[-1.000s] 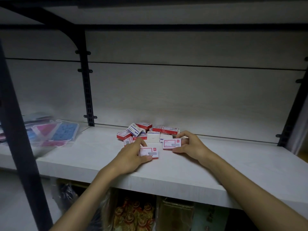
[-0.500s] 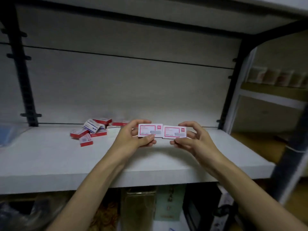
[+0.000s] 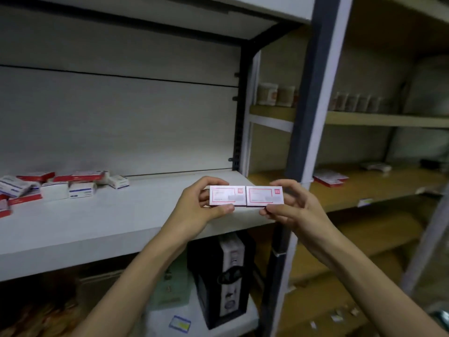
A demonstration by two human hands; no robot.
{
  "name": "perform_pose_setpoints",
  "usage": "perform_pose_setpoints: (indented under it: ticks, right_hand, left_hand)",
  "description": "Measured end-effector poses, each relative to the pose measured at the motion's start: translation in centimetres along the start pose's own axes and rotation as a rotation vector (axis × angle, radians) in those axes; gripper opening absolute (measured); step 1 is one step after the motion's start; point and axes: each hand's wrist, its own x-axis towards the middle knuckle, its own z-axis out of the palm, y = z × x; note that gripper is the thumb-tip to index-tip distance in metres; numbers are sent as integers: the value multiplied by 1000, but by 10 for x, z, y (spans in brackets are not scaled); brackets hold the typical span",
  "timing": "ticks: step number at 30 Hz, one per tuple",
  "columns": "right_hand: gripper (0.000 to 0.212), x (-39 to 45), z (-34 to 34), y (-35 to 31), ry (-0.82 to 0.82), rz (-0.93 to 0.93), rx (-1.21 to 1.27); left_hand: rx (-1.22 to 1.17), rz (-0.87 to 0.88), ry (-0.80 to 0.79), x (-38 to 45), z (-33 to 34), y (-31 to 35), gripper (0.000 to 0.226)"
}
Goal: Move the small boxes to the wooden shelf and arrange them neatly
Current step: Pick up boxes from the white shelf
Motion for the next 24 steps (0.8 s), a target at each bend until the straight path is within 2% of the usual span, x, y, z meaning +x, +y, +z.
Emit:
perform_pose_setpoints:
  ticks: [6,12,18,24]
  right_hand:
    - [52,-22,-132,-12,5,7,-68]
    - [56,-21,-247,-16,43,47,-89]
    - [53,5,-326,-13,29,91,-191]
    - [52,63,-382,4,15,142,-266]
  left_hand:
    - [51,-2,-64,17,130,5,44]
    - [111,-79,-49,41,246,1,43]
    - [262,-134,-22,77,317,-17,40]
    - [447,-101,35,127,348,-34,38]
